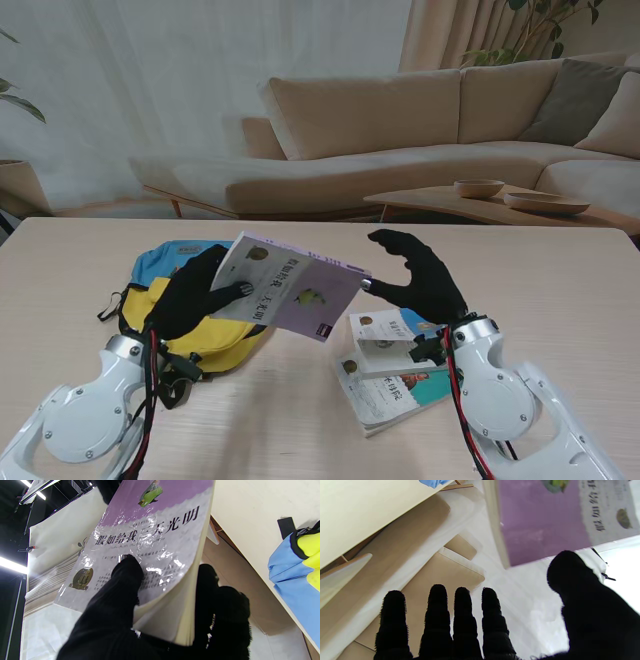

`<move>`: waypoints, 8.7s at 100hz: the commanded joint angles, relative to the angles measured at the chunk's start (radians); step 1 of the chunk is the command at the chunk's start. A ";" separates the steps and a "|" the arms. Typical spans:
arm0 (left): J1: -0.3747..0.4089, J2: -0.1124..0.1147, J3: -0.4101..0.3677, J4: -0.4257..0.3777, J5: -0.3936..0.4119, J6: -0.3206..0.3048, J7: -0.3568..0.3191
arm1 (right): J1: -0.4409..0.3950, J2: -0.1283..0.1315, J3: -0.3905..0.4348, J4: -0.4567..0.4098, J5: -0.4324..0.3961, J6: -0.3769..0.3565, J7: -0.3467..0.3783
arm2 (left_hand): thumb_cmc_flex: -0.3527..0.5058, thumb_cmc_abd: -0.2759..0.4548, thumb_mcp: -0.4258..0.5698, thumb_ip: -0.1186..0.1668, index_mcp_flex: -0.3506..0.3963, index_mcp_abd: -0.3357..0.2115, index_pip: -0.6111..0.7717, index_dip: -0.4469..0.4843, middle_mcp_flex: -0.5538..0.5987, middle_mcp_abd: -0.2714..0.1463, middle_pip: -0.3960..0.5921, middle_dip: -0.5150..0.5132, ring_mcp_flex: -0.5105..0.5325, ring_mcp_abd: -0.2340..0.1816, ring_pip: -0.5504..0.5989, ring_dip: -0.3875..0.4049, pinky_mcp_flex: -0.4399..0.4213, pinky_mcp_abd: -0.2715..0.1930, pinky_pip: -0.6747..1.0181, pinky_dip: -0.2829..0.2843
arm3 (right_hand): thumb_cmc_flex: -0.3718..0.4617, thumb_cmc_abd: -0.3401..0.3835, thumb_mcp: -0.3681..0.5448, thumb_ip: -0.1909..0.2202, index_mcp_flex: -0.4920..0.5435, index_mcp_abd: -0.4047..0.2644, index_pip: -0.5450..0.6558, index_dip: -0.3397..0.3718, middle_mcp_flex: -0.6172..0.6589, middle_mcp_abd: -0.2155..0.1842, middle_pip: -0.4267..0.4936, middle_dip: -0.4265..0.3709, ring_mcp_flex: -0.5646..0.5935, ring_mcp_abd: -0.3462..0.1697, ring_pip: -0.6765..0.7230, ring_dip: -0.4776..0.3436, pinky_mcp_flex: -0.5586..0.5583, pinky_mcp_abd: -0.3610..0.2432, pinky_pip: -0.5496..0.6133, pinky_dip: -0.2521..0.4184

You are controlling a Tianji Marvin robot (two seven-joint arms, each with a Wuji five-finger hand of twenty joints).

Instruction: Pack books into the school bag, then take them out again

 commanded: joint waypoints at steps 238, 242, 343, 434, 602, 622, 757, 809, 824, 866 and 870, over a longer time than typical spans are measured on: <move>-0.061 -0.001 0.064 -0.016 -0.162 0.143 -0.118 | -0.078 -0.079 -0.011 -0.096 0.866 0.157 0.040 | -0.458 0.029 0.251 0.034 -0.113 0.016 -0.368 -0.421 -0.354 -0.032 -0.353 -0.561 -0.427 -0.014 -0.585 -0.280 -0.493 -0.032 -0.449 -0.226 | 0.491 -0.114 0.485 -0.183 0.734 -0.149 0.450 0.328 0.773 0.125 0.315 0.226 0.815 0.142 0.658 0.194 0.762 0.112 0.613 0.180; -0.057 -0.002 0.063 -0.018 -0.157 0.145 -0.113 | -0.078 -0.081 -0.003 -0.103 0.879 0.181 0.040 | -0.468 0.029 0.243 0.034 -0.117 0.016 -0.380 -0.430 -0.369 -0.028 -0.365 -0.568 -0.445 -0.016 -0.605 -0.287 -0.512 -0.035 -0.477 -0.236 | 0.492 -0.116 0.489 -0.180 0.734 -0.145 0.449 0.340 0.771 0.130 0.322 0.235 0.817 0.144 0.668 0.197 0.762 0.119 0.617 0.181; 0.115 0.088 -0.264 -0.059 0.498 -0.002 -0.358 | -0.051 -0.082 0.119 -0.052 0.926 0.291 0.083 | -0.440 0.068 0.138 0.053 -0.144 -0.114 -0.440 -0.434 -0.474 -0.162 -0.442 -0.593 -0.621 -0.166 -0.807 -0.330 -0.649 -0.177 -0.843 -0.209 | 0.495 -0.112 0.486 -0.174 0.731 -0.141 0.441 0.384 0.760 0.134 0.328 0.245 0.810 0.148 0.671 0.193 0.757 0.124 0.621 0.180; 0.044 0.114 -0.294 0.183 0.938 -0.165 -0.338 | -0.061 -0.086 0.149 -0.039 0.965 0.296 0.086 | -0.574 -0.060 0.335 0.012 -0.276 -0.305 -0.636 -0.517 -0.674 -0.282 -0.434 -0.597 -0.740 -0.268 -0.851 -0.348 -0.670 -0.276 -1.005 -0.192 | 0.497 -0.112 0.488 -0.171 0.728 -0.139 0.441 0.404 0.759 0.136 0.332 0.246 0.806 0.148 0.677 0.194 0.749 0.126 0.622 0.184; -0.130 0.066 -0.138 0.125 0.800 0.046 -0.117 | -0.044 -0.078 0.113 -0.062 0.882 0.444 0.110 | 0.089 0.111 -0.072 0.049 0.255 -0.160 -0.027 -0.323 0.233 -0.138 0.172 -0.239 0.073 -0.011 0.020 -0.026 -0.124 0.043 -0.059 -0.027 | 0.496 -0.116 0.493 -0.166 0.732 -0.134 0.429 0.419 0.763 0.148 0.334 0.245 0.818 0.164 0.692 0.192 0.769 0.139 0.639 0.195; -0.148 0.062 -0.130 0.083 0.762 0.109 -0.133 | -0.023 -0.081 0.074 -0.079 0.864 0.537 0.108 | 0.086 0.097 -0.038 0.042 0.261 -0.118 -0.027 -0.341 0.283 -0.138 0.184 -0.236 0.133 -0.003 0.045 -0.031 -0.063 0.073 -0.033 -0.004 | 0.497 -0.116 0.494 -0.166 0.730 -0.132 0.429 0.418 0.762 0.153 0.336 0.243 0.822 0.168 0.693 0.190 0.776 0.141 0.643 0.196; -0.160 0.062 -0.088 -0.025 0.627 0.216 -0.218 | 0.193 -0.335 -0.379 0.129 0.931 0.733 -0.516 | 0.039 0.057 0.088 0.017 0.272 -0.053 -0.035 -0.393 0.314 -0.136 0.176 -0.254 0.177 0.000 0.052 -0.063 -0.015 0.093 -0.014 0.002 | 0.500 -0.103 0.492 -0.185 0.705 -0.130 0.443 0.409 0.742 0.145 0.359 0.206 0.813 0.164 0.675 0.167 0.775 0.140 0.632 0.184; -0.125 0.064 -0.093 -0.075 0.634 0.231 -0.233 | 0.331 -0.450 -0.480 0.308 1.046 0.713 -0.704 | 0.037 0.058 0.093 0.014 0.268 -0.051 -0.035 -0.391 0.310 -0.136 0.176 -0.253 0.170 -0.001 0.051 -0.064 -0.020 0.088 -0.016 -0.001 | 0.500 -0.096 0.487 -0.193 0.690 -0.134 0.464 0.382 0.733 0.139 0.364 0.184 0.802 0.161 0.660 0.157 0.769 0.133 0.620 0.177; -0.126 0.064 -0.086 -0.085 0.633 0.242 -0.236 | 0.366 -0.479 -0.503 0.365 1.080 0.707 -0.742 | 0.038 0.058 0.093 0.014 0.267 -0.047 -0.036 -0.392 0.310 -0.137 0.177 -0.253 0.170 -0.002 0.051 -0.064 -0.020 0.088 -0.016 -0.001 | 0.501 -0.095 0.487 -0.193 0.689 -0.134 0.468 0.375 0.732 0.137 0.367 0.180 0.805 0.161 0.658 0.156 0.769 0.133 0.620 0.176; -0.124 0.068 -0.078 -0.106 0.629 0.262 -0.267 | 0.442 -0.533 -0.541 0.487 1.137 0.682 -0.789 | 0.029 0.048 0.107 0.016 0.270 -0.041 -0.035 -0.395 0.318 -0.143 0.189 -0.248 0.183 -0.004 0.064 -0.061 -0.008 0.090 -0.006 0.000 | 0.501 -0.091 0.484 -0.196 0.681 -0.136 0.481 0.362 0.726 0.135 0.372 0.173 0.800 0.158 0.655 0.154 0.766 0.130 0.614 0.172; -0.121 0.068 -0.078 -0.109 0.630 0.262 -0.265 | 0.447 -0.539 -0.545 0.499 1.138 0.682 -0.789 | 0.028 0.047 0.109 0.016 0.270 -0.042 -0.035 -0.395 0.319 -0.143 0.189 -0.248 0.183 -0.004 0.064 -0.061 -0.008 0.090 -0.006 0.000 | 0.501 -0.091 0.483 -0.197 0.678 -0.136 0.482 0.360 0.724 0.134 0.372 0.172 0.798 0.158 0.654 0.154 0.763 0.128 0.611 0.171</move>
